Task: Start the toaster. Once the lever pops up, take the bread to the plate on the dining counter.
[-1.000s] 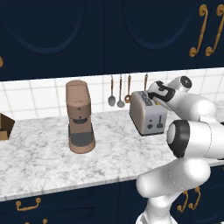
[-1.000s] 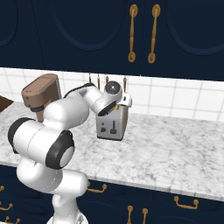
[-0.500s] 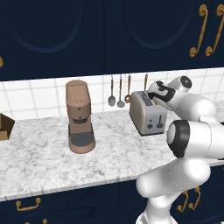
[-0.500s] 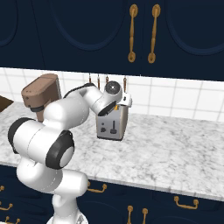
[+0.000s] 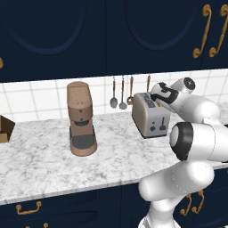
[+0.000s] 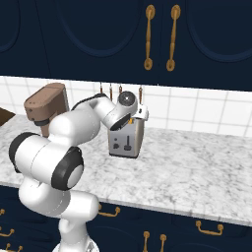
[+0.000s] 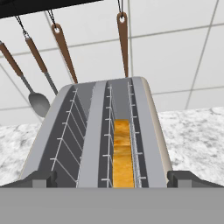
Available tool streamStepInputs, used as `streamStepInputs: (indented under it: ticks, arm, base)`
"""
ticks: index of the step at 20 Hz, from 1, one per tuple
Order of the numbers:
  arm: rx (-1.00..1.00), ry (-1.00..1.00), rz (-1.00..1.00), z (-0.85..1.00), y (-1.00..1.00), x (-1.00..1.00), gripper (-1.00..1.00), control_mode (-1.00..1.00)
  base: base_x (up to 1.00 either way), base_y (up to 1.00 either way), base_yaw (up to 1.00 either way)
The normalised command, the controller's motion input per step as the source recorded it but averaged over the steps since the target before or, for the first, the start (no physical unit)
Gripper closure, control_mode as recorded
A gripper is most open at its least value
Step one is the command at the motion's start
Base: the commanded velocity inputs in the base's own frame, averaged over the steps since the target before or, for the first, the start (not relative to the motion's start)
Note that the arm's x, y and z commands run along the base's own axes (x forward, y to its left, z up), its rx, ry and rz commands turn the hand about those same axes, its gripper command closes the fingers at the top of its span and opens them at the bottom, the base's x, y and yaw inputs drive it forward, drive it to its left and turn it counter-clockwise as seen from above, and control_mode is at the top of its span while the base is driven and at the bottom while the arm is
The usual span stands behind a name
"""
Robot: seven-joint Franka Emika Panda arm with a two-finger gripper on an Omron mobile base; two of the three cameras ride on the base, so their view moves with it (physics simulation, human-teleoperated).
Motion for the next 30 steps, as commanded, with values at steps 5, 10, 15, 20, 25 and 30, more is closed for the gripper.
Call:
streamStepInputs:
  ticks: [5, 10, 15, 20, 25, 30]
  arm:
    - [0.0, 0.0, 0.0, 0.0, 0.0, 0.0, -1.0, -1.0]
    - [0.0, 0.0, 0.0, 0.0, 0.0, 0.0, -1.0, -1.0]
    - [0.0, 0.0, 0.0, 0.0, 0.0, 0.0, -1.0, -1.0]
    - [0.0, 0.0, 0.0, 0.0, 0.0, 0.0, -1.0, -1.0]
    - [0.0, 0.0, 0.0, 0.0, 0.0, 0.0, -1.0, -1.0]
    - [0.0, 0.0, 0.0, 0.0, 0.0, 0.0, -1.0, -1.0]
  base:
    - [0.0, 0.0, 0.0]
    - [0.0, 0.0, 0.0]
    - [0.0, 0.0, 0.0]
    - [0.0, 0.0, 0.0]
    - [0.0, 0.0, 0.0]
    - [0.0, 0.0, 0.0]
